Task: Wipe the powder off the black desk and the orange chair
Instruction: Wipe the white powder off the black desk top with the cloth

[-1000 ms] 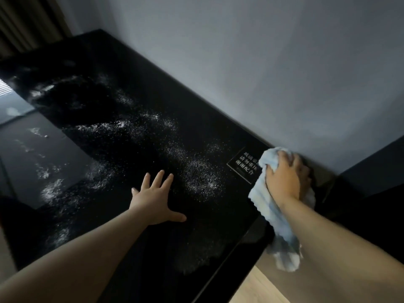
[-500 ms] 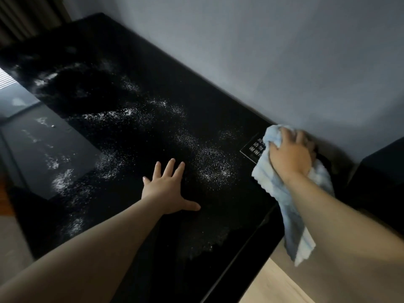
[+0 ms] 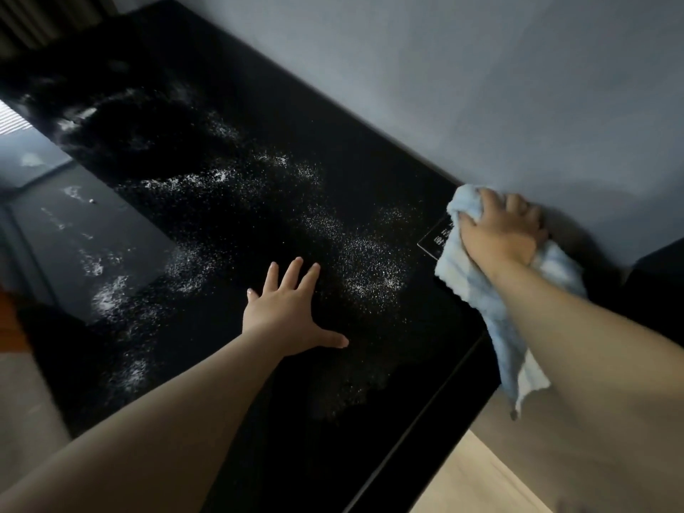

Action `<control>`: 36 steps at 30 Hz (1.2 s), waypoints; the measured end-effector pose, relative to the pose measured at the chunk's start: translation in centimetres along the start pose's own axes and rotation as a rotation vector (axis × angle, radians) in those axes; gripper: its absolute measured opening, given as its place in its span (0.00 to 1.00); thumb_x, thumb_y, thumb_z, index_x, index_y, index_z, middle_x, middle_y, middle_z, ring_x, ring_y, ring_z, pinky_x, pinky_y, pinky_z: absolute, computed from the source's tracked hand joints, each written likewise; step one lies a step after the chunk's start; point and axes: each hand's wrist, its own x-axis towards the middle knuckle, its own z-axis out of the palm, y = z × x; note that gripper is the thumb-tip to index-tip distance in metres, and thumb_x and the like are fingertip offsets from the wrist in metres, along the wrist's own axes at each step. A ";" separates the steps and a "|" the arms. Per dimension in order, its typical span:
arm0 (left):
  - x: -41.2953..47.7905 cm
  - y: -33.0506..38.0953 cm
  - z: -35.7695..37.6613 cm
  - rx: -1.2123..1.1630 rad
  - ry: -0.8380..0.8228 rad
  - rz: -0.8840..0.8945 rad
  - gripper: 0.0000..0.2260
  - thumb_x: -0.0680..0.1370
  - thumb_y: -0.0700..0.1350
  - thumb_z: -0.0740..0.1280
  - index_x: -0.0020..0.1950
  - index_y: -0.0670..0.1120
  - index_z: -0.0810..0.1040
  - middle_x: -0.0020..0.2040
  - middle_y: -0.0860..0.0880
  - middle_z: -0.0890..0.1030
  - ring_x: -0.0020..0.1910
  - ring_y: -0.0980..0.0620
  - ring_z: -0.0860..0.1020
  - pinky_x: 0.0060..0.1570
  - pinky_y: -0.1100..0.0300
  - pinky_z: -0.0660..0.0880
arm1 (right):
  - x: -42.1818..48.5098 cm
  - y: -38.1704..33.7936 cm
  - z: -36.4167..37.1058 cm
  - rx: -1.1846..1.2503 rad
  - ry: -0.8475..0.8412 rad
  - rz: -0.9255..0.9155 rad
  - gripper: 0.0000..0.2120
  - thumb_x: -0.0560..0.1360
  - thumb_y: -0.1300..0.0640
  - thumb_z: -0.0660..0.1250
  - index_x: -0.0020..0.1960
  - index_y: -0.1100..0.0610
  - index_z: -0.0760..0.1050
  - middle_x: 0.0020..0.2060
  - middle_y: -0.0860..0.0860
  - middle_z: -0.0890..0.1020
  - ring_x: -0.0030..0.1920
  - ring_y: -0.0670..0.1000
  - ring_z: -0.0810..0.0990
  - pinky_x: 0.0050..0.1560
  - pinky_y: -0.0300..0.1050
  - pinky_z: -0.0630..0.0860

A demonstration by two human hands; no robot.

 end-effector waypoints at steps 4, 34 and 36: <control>0.0 0.0 0.1 0.019 0.003 -0.004 0.57 0.59 0.73 0.69 0.76 0.58 0.38 0.77 0.57 0.37 0.76 0.47 0.36 0.71 0.38 0.49 | -8.3 0.5 1.2 -0.019 0.126 -0.358 0.19 0.68 0.49 0.68 0.57 0.53 0.75 0.54 0.58 0.76 0.49 0.64 0.73 0.43 0.56 0.71; 0.2 0.2 -0.4 0.101 -0.049 0.000 0.57 0.58 0.75 0.65 0.76 0.57 0.37 0.76 0.56 0.36 0.75 0.45 0.36 0.69 0.36 0.54 | -6.8 -0.5 1.4 -0.002 0.201 -0.546 0.15 0.65 0.54 0.69 0.50 0.55 0.78 0.51 0.57 0.79 0.46 0.64 0.77 0.40 0.56 0.73; 0.2 0.2 -0.5 0.134 -0.048 0.007 0.57 0.58 0.76 0.64 0.76 0.57 0.37 0.76 0.56 0.36 0.76 0.45 0.36 0.69 0.36 0.56 | -3.7 0.6 1.1 -0.039 0.161 -0.434 0.18 0.68 0.52 0.69 0.56 0.55 0.76 0.57 0.60 0.76 0.49 0.65 0.75 0.44 0.57 0.72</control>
